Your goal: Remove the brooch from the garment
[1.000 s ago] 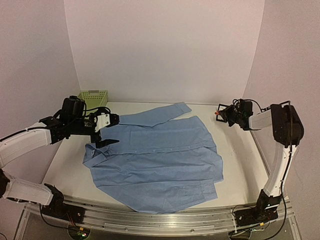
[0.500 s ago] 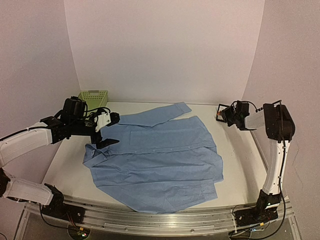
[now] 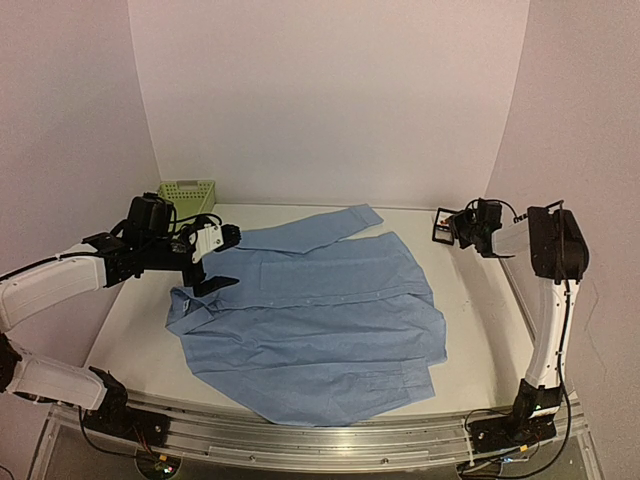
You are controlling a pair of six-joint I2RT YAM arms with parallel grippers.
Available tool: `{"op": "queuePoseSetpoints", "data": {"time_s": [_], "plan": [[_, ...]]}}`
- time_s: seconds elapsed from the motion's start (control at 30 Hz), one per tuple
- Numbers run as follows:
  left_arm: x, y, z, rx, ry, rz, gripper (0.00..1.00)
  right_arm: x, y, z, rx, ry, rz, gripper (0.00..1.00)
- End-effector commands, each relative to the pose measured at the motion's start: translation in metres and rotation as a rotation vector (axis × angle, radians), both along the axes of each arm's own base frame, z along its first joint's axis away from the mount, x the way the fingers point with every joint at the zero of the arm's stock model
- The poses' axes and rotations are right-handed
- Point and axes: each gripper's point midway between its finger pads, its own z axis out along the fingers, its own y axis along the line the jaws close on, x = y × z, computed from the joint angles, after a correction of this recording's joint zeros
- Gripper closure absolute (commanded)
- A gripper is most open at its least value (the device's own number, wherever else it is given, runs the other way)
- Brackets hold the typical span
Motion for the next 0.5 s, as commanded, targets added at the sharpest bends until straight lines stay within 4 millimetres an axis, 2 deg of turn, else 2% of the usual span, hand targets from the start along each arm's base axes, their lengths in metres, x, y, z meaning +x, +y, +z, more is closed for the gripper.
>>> {"op": "queuePoseSetpoints", "data": {"time_s": [0.0, 0.47], "plan": [[0.009, -0.003, 0.019, -0.013, -0.072, 0.000, 0.01, 0.007, -0.002, -0.002, 0.007, -0.007, -0.009, 1.00], [0.016, -0.006, 0.021, -0.011, -0.090, 0.001, 0.00, 0.017, -0.004, -0.015, -0.033, 0.030, -0.001, 1.00]]}}
